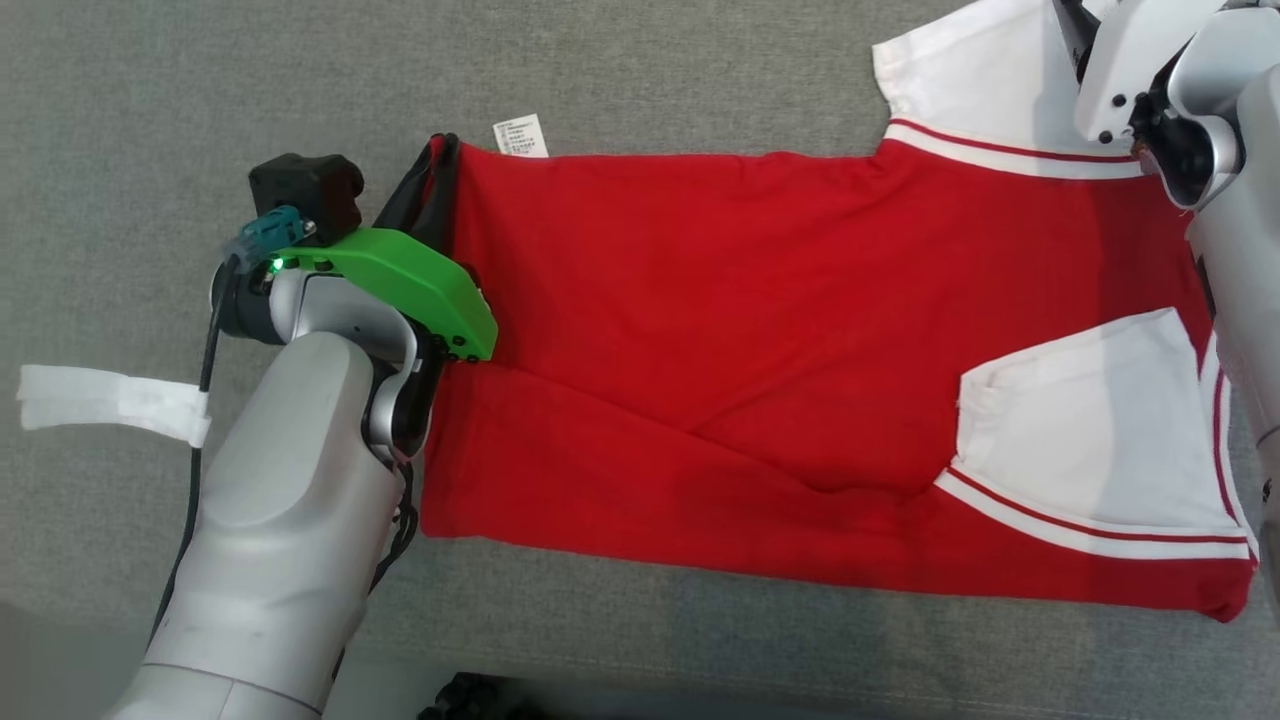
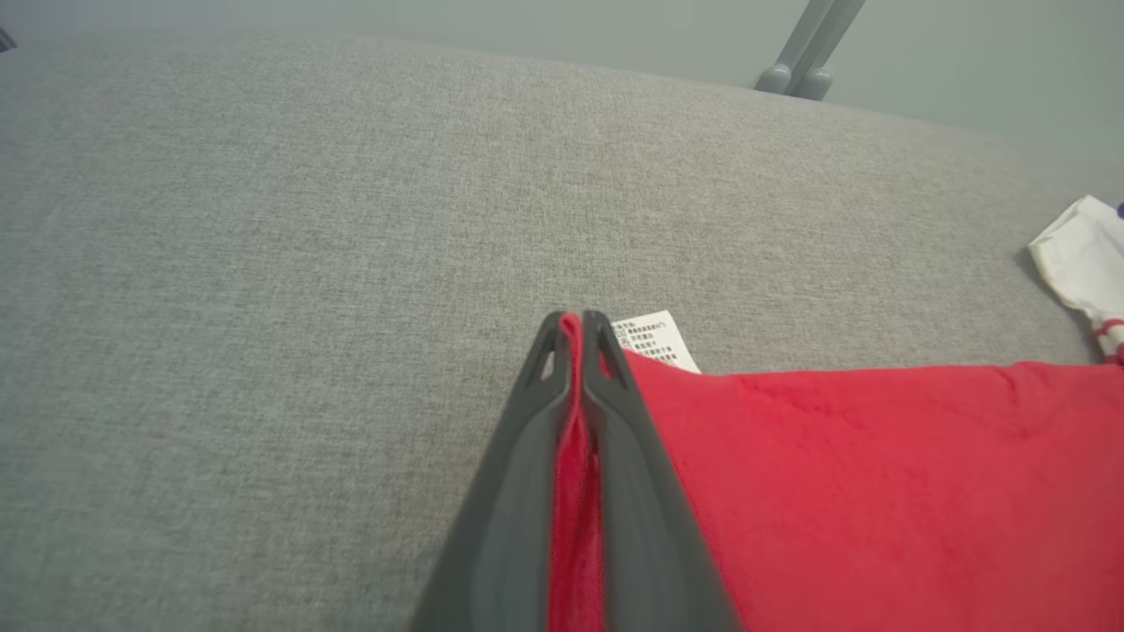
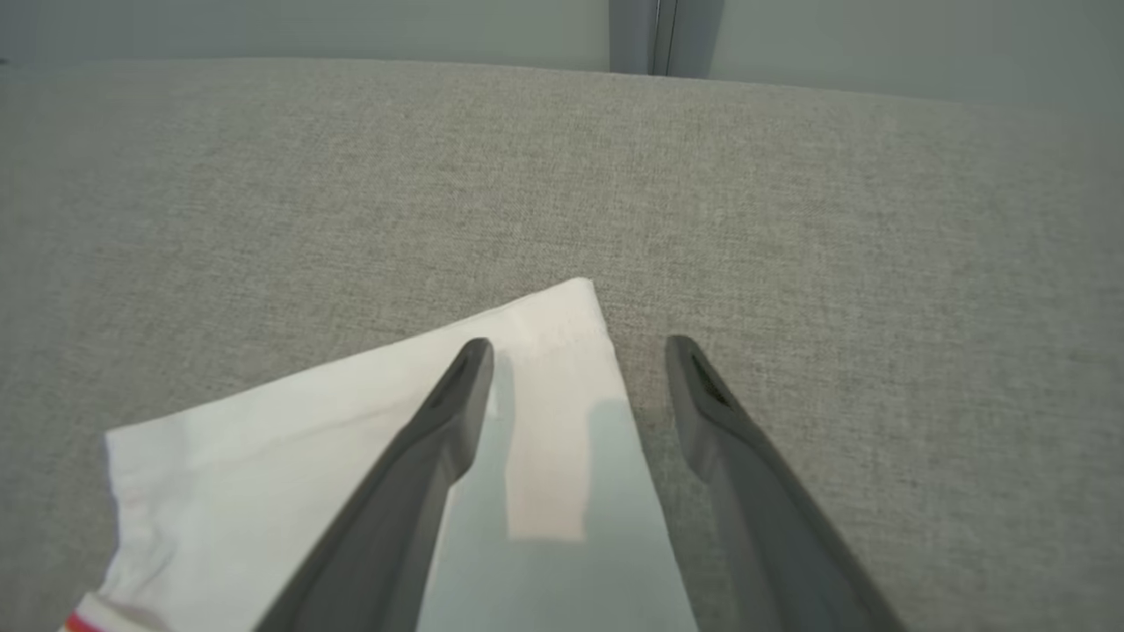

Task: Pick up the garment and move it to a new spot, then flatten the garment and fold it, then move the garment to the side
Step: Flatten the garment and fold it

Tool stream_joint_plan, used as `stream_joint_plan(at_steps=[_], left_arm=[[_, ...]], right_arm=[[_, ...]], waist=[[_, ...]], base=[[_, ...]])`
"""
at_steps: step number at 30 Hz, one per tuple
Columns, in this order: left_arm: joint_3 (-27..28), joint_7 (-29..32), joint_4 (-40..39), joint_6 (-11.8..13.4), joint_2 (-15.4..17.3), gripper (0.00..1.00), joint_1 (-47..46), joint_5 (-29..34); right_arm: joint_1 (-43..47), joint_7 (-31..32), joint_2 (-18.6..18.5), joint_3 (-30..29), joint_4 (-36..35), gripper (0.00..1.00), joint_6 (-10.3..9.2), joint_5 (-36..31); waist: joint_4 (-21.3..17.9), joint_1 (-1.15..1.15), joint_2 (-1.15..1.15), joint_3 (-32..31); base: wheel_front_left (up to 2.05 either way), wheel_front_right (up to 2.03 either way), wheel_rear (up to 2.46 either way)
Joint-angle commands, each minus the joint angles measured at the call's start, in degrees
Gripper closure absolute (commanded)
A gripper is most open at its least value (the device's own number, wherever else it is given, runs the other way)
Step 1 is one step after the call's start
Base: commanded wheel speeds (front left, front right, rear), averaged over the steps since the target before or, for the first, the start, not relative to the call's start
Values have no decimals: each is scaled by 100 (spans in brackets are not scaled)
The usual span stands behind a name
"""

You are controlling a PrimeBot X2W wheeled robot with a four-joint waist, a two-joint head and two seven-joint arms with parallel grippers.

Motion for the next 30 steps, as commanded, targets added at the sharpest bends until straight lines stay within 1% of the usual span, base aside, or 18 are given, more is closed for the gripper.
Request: stream_joint_plan(at_steps=[1,8,9,10,12,15,21,26,30], left_arm=[[-22,-48,-20,-40,-22,100,-91,-13],[-135,-87,-4,-61,-90,100,-120,-44],[-140,-87,4,-64,-83,100,-118,-48],[-145,-83,14,-66,-71,100,-117,-49],[-144,-72,33,-62,-38,100,-115,-59],[-133,-58,65,-46,-2,100,-108,-67],[-86,-53,168,-2,144,100,-15,-117],[-63,-68,236,8,239,100,86,-137],[-48,-108,204,10,357,100,244,-165]], right_arm=[[-77,-41,-29,-10,108,0,2,-36],[-292,-38,22,98,728,0,3,-60],[-303,-27,39,141,782,31,3,-53],[-320,-20,48,194,824,58,4,-45],[-348,-13,48,311,885,100,3,-48],[-430,-91,-10,438,952,100,-3,-48],[-537,-399,65,550,944,100,-3,183],[-403,-597,44,799,720,100,-3,421],[-91,-740,-142,1163,265,100,-3,863]], waist=[[227,-1,0,203],[292,-1,0,204],[287,-1,0,199],[279,-1,0,194],[256,-1,0,182],[205,-1,0,159],[5,-1,0,18],[-166,-1,0,-173],[-344,-1,0,-412]], base=[[0,0,0],[0,0,0],[0,0,0],[0,0,0],[0,0,0],[0,0,0],[0,0,0],[0,0,0],[0,0,0]])
